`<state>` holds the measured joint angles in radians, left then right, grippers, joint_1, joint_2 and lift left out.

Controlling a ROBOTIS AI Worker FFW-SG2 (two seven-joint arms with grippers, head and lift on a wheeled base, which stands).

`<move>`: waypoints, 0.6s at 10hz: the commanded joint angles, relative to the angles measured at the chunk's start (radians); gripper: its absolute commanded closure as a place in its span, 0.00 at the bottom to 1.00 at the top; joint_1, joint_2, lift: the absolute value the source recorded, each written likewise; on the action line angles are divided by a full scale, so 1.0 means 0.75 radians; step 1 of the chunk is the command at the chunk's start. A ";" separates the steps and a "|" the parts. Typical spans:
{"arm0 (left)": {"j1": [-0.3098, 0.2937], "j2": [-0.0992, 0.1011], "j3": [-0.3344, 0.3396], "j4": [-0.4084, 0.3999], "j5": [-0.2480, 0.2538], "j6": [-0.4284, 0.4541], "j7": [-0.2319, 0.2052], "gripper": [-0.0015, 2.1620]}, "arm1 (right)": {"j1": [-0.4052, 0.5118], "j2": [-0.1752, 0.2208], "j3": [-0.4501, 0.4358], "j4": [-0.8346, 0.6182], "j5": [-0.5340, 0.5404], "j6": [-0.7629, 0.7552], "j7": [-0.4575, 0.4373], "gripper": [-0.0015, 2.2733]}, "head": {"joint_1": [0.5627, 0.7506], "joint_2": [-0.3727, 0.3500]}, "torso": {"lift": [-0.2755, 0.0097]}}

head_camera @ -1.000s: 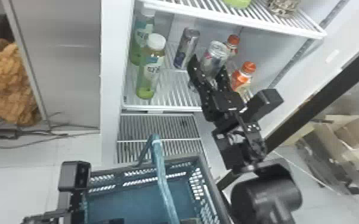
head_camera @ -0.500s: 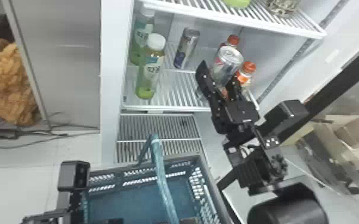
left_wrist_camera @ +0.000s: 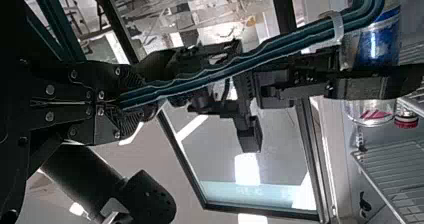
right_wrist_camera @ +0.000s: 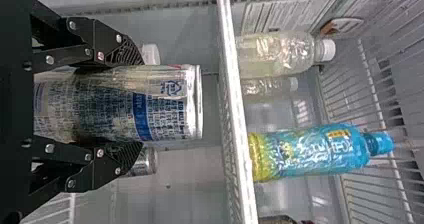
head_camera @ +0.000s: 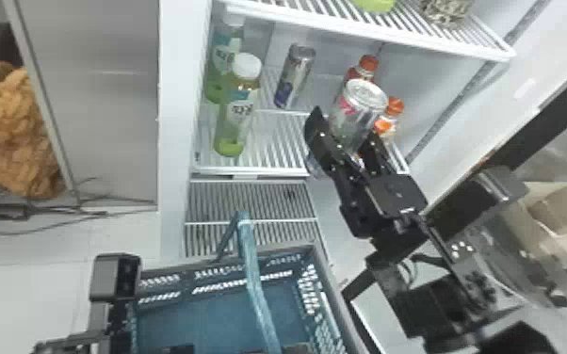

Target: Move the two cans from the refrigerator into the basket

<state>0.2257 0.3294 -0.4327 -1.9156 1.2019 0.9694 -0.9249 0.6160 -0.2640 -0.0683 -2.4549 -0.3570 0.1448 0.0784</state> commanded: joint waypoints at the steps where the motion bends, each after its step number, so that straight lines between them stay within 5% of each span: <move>1: 0.000 0.003 0.000 0.000 0.001 0.000 0.000 0.54 | 0.072 0.006 -0.029 -0.096 -0.008 0.088 0.000 0.33 | 0.70 0.03 | 0.00; 6: 0.010 0.011 0.005 0.000 0.003 -0.003 -0.002 0.54 | 0.285 0.029 -0.119 -0.358 -0.042 0.429 0.000 0.33 | 0.70 0.03 | 0.00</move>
<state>0.2331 0.3364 -0.4277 -1.9156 1.2045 0.9671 -0.9263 0.8193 -0.2415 -0.1568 -2.7123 -0.3860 0.4458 0.0784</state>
